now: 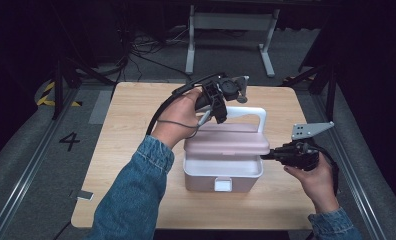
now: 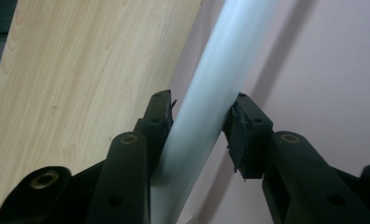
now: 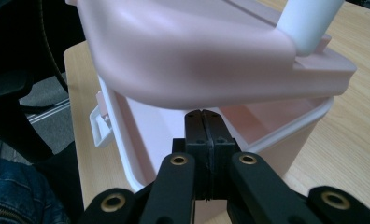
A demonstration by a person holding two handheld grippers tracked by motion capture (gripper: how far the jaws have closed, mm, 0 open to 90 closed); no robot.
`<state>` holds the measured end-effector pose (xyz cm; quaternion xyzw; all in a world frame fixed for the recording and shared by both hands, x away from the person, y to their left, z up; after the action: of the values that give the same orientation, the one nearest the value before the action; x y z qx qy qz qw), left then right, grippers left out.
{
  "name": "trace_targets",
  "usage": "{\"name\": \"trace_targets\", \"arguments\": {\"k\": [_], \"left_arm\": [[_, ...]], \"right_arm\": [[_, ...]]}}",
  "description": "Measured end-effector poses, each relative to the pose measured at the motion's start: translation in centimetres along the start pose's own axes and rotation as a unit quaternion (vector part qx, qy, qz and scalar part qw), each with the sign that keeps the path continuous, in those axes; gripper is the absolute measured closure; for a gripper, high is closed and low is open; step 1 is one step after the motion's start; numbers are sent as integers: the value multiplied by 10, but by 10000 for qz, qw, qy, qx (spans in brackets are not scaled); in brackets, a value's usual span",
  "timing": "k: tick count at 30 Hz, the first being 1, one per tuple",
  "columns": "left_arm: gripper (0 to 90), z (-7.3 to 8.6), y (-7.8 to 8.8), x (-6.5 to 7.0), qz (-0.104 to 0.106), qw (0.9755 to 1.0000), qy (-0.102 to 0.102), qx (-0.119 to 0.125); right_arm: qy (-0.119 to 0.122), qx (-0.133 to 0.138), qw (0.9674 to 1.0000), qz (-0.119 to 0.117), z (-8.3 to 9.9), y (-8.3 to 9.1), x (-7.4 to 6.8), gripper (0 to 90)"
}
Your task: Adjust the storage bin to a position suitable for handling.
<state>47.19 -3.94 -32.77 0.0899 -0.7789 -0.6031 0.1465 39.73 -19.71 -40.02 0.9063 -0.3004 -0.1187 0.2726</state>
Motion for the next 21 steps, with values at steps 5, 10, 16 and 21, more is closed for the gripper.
{"name": "trace_targets", "arguments": {"k": [5,10,16,21], "left_arm": [[636,2,0,1,23,10000,-17,-56],[630,3,0,1,14,10000,12,-16],[507,8,-1,-1,-27,10000,50,18],[448,18,7,-2,-109,9996,224,129]], "right_arm": [[40,170,9998,-9,-5,-1,-1,898],[55,145,9999,28,-6,-2,-1,898],[86,136,9999,36,-7,-3,-2,898],[112,120,9999,51,-7,-3,-2,899]]}}
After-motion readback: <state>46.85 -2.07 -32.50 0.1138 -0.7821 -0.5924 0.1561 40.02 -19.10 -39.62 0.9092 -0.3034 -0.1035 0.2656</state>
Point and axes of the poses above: each handheld gripper's, and its own axes: y roughly backward along the jaws, z roughly out of its underside, x roughly to its right, the point moved 10 cm from there along -y, roughly forward along the jaws, and after that the axes turned 14 degrees about z, right-handed, at the moved point
